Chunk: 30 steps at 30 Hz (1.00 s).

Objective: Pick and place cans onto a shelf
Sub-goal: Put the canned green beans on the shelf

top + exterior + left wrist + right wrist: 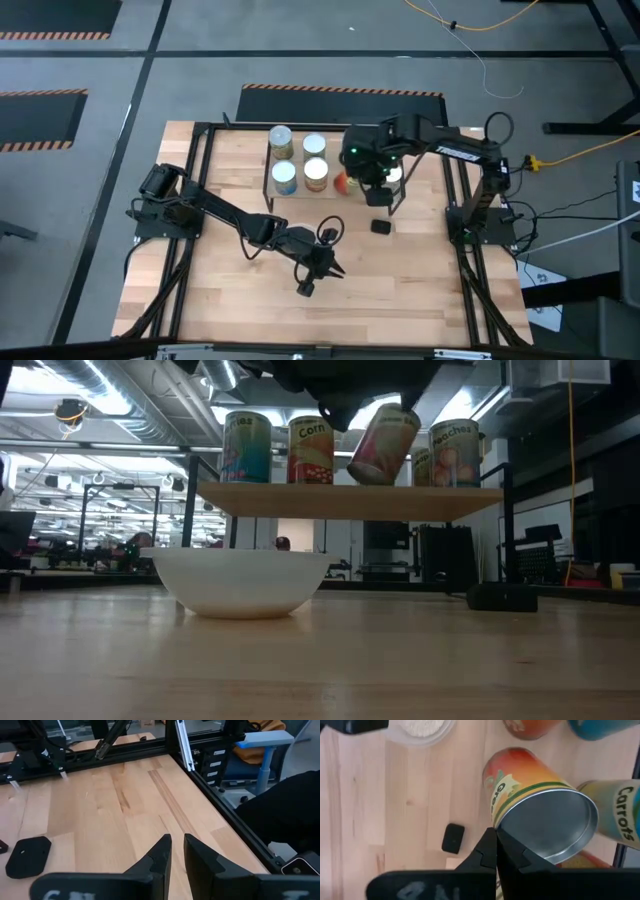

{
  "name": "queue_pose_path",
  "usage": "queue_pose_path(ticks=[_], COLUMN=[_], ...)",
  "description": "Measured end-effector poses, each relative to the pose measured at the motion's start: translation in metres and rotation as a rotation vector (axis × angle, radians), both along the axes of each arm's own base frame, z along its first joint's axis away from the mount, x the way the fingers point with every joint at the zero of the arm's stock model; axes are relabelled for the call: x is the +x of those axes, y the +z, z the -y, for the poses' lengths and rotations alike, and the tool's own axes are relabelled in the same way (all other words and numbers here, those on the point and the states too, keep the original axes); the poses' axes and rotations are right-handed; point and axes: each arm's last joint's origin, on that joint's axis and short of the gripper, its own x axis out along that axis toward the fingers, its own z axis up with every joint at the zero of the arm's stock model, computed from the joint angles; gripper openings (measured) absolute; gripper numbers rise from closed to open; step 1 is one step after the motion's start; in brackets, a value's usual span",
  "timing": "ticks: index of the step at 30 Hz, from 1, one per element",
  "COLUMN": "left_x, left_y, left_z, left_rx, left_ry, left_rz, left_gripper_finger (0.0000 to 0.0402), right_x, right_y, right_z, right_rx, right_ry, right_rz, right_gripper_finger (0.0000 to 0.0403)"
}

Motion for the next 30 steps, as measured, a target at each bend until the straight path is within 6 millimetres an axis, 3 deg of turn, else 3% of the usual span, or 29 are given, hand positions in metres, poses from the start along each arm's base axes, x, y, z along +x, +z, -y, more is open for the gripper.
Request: queue_pose_path(ticks=[30], left_x=[-0.0005], left_y=[-0.0009], left_z=[0.0013], left_rx=[0.001], left_ry=[-0.003], left_rz=[-0.008], left_gripper_finger=[0.0043], right_x=[0.0053], right_y=[-0.0065], right_z=[0.001], right_rx=[-0.018], right_ry=[0.018], right_rz=[-0.024], right_gripper_finger=[0.0])
